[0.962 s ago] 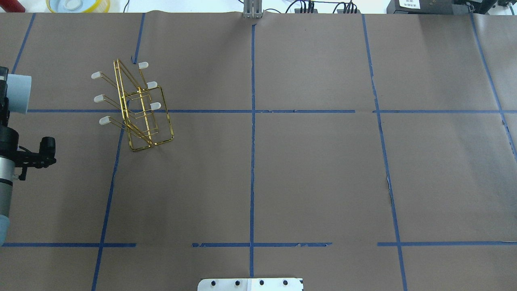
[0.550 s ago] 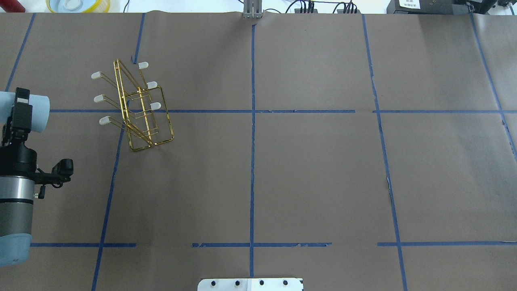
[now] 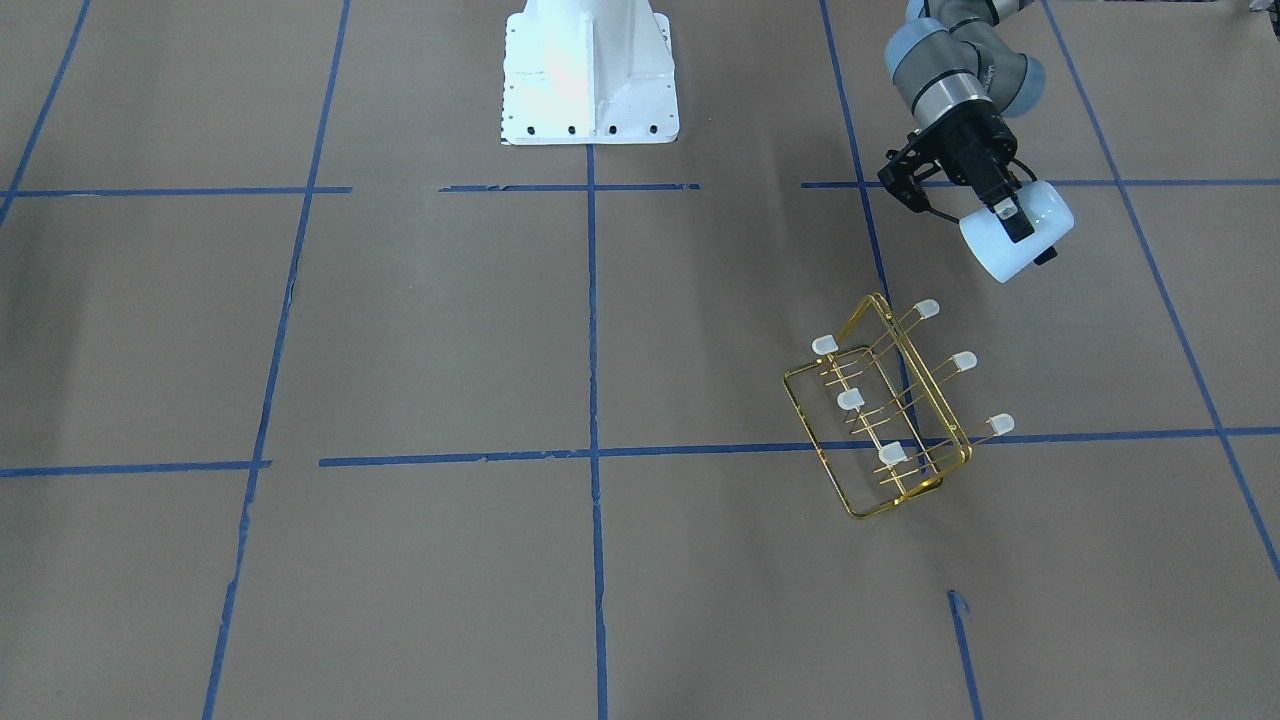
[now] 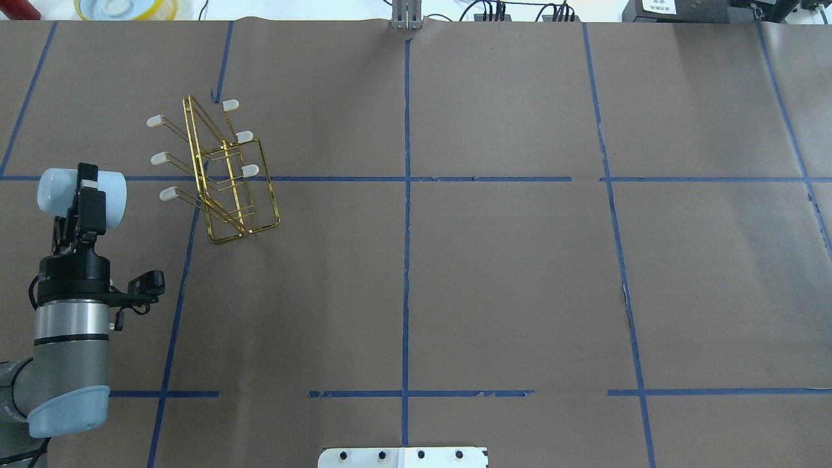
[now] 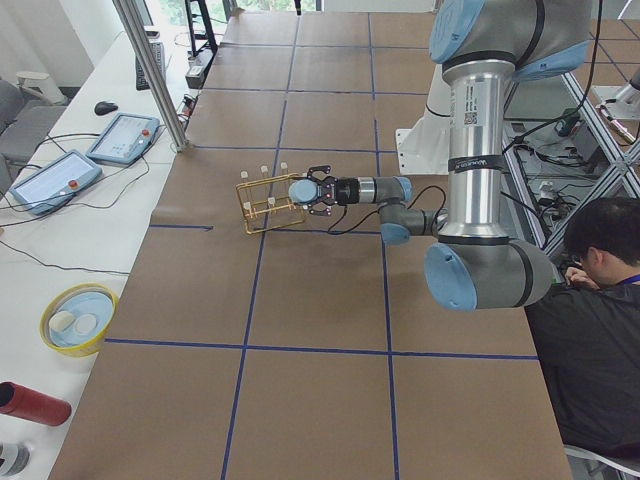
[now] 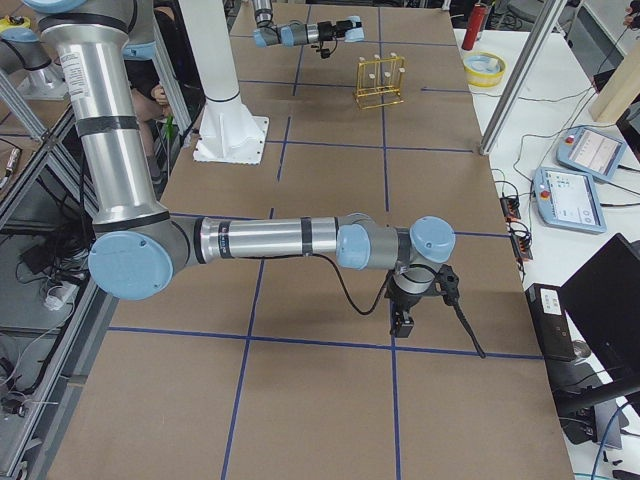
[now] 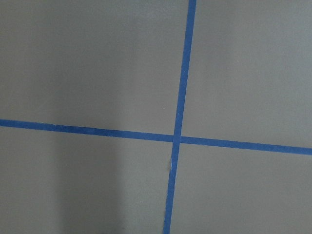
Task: Hang cup on cup holder
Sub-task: 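Rotate the left wrist to tip the cup sideways toward the gold rack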
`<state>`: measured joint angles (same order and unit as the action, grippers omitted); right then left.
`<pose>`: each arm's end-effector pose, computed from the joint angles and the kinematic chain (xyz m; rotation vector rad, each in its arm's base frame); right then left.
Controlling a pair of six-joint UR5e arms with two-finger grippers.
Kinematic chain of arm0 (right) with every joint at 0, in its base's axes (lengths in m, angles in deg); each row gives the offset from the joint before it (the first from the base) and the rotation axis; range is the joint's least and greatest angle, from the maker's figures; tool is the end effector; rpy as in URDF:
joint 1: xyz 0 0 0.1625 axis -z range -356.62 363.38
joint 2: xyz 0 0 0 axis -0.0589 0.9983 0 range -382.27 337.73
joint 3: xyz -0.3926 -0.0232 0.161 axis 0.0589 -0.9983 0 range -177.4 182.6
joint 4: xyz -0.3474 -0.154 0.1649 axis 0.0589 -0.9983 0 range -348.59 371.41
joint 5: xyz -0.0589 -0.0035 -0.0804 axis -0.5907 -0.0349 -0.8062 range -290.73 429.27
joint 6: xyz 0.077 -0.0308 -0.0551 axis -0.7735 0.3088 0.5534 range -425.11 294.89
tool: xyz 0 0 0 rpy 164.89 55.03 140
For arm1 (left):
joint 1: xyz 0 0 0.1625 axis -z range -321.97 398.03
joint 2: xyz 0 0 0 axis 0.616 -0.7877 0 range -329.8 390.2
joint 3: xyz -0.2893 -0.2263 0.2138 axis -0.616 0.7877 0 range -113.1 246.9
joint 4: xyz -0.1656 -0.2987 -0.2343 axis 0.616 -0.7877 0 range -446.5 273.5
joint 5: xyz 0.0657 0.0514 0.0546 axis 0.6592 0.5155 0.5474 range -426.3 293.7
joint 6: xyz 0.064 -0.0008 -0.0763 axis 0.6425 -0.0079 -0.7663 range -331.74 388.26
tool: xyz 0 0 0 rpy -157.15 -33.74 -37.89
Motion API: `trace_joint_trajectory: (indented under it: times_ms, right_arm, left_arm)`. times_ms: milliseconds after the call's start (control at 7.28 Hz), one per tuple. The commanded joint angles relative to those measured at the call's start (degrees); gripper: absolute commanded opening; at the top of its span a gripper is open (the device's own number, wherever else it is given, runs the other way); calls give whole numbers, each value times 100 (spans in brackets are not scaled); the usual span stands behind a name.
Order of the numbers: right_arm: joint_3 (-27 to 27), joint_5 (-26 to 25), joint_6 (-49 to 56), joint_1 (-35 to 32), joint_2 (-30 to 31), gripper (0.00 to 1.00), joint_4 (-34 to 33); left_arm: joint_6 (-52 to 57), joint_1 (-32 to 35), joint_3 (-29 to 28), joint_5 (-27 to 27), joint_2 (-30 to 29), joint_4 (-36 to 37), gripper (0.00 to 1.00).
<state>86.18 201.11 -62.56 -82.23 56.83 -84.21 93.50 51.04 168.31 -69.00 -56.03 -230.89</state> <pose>0.0230 -0.5731 0.6252 -0.0307 -0.7302 -0.1084 0.3487 -0.3195 0.4485 1.0268 -1.3096 1.1223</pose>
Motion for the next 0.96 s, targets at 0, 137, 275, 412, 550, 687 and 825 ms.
trace_joint_trajectory:
  times_ms: [0,137,275,412,550,687,825]
  right_arm:
    - [0,0,0,0,0,100,0]
    - [0,0,0,0,0,100,0]
    - [0,0,-9,0,0,100,0]
    - [0,0,0,0,0,100,0]
    - [0,0,0,0,0,100,0]
    - [0,0,0,0,0,100,0]
    - [0,0,0,0,0,100,0]
  left_arm:
    - [-12,-53,-148,42,-183,-1,0]
    - [-30,-53,-305,42,-262,-10,0]
    - [-38,-53,-385,42,-341,-10,0]
    - [-47,-53,-395,33,-385,-10,0]
    - [-47,-62,-403,33,-394,-1,0]
    - [-56,-71,-403,33,-395,-1,0]
    - [-65,-71,-403,33,-395,-10,0]
